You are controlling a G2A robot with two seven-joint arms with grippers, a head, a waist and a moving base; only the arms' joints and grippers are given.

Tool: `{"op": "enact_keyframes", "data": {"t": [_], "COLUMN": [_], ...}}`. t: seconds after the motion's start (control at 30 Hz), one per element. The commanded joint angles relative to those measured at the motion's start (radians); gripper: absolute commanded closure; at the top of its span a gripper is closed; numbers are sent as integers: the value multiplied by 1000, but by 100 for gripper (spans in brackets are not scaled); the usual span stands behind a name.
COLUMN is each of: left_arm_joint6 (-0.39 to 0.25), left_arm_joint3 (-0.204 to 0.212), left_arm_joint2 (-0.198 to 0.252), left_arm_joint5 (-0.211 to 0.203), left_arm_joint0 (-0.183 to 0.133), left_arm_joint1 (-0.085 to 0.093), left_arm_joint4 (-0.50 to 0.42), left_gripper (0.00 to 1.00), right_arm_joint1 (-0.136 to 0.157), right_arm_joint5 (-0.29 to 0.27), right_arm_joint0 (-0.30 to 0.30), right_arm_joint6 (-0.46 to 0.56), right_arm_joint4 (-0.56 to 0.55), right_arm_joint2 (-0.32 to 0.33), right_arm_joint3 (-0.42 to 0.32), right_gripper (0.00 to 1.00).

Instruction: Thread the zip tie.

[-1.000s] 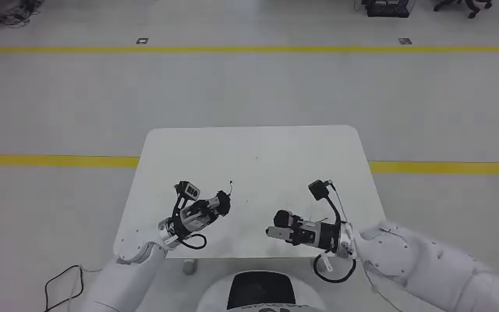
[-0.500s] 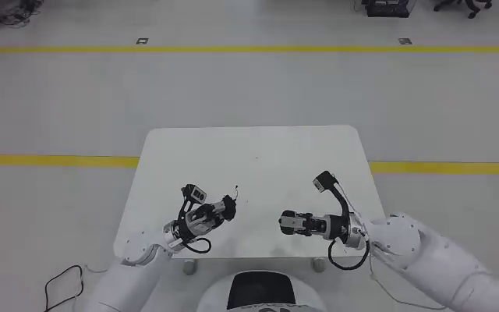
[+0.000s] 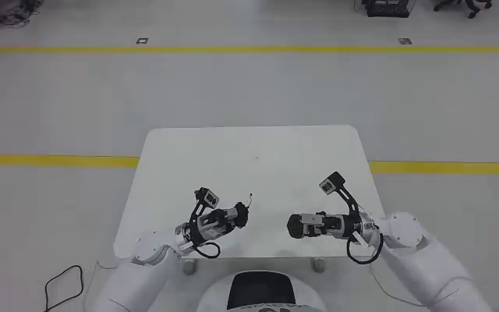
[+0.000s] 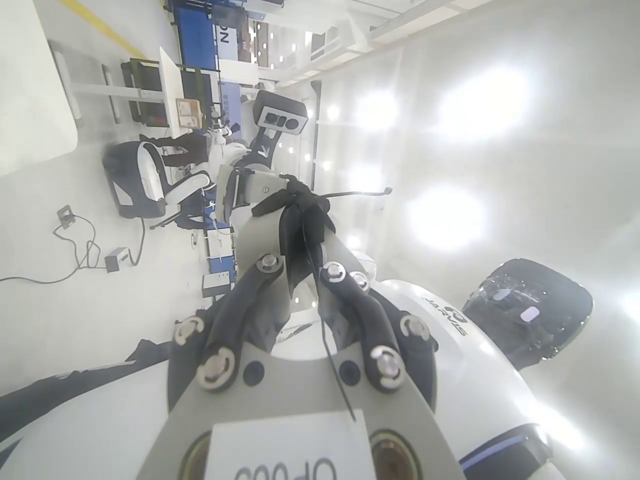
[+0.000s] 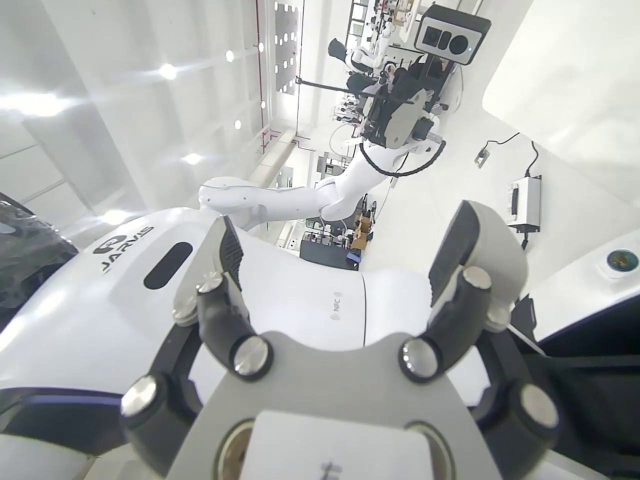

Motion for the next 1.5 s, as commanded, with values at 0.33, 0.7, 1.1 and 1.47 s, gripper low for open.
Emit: {"op": "enact_keyframes", "data": {"t": [0.33, 0.7, 1.1, 1.47], "left_arm_joint6": [-21, -81, -56, -8], "left_arm_joint3": [13, 99, 82, 74], "left_arm_joint2": [70, 193, 198, 188], "left_arm_joint5": [-4, -18, -13, -18], "left_arm_joint0": [-20, -97, -100, -94], "left_arm_joint1": [-15, -64, -72, -122], "left_arm_joint4": [-75, -184, -207, -182], "left_gripper": [100, 100, 100, 100], "right_arm_joint1": [-19, -119, -129, -202], "right_arm_joint5": [0, 0, 0, 0], "right_arm_joint0": [36, 208, 213, 205], "right_arm_joint6": [99, 322, 271, 322], "right_arm_joint4": [186, 462, 430, 535], "right_arm_joint2": [-31, -210, -218, -205], "right_arm_joint3": [84, 396, 394, 442], "right_gripper": [0, 0, 0, 0]}}
